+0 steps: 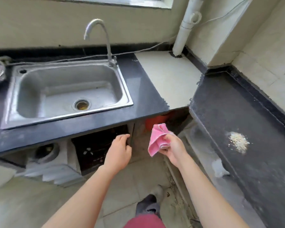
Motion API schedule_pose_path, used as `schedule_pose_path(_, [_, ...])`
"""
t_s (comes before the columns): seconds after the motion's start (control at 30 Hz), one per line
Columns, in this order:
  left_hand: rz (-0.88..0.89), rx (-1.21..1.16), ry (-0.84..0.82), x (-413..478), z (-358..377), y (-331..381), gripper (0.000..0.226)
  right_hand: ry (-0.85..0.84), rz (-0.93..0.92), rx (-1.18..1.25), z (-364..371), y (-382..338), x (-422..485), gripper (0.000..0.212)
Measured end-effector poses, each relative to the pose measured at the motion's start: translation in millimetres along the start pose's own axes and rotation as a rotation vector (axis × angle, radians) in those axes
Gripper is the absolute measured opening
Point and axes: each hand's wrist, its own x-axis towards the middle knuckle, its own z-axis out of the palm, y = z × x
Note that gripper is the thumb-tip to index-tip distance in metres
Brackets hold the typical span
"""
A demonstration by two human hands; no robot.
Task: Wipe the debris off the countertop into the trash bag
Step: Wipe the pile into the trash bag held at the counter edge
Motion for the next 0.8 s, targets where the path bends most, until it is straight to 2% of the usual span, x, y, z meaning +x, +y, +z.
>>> schedule_pose_path(0.17, [-0.322,-0.099,0.138,-116.3,-92.8,-134.8,0.046,-0.152,0.122,-0.131,155.7,78.8,-72.1,0.024])
schedule_pose_path(0.23, [-0.472,-0.12,0.194,-169.2,-126.6,-184.2,0.044,-0.213,0.184,-0.264,216.2,113.9,-99.8,0.028])
schedule_pose_path(0.37, [-0.754,-0.21,0.338,-269.1,-171.1,-264.2,0.042,-0.39,0.192,-0.615,326.5,175.5,-154.5,0.018])
schedule_pose_path(0.63, [-1.147,-0.401,0.526,-381.0,-182.0,-387.3,0.043,-0.759,0.164,-1.061,471.0,290.6,-220.5,0.021])
schedule_pose_path(0.8, [-1.412,-0.562,0.677,-402.2,-146.3,-523.8,0.026,-0.863,0.115,-1.155,546.0,401.9,-191.4,0.024])
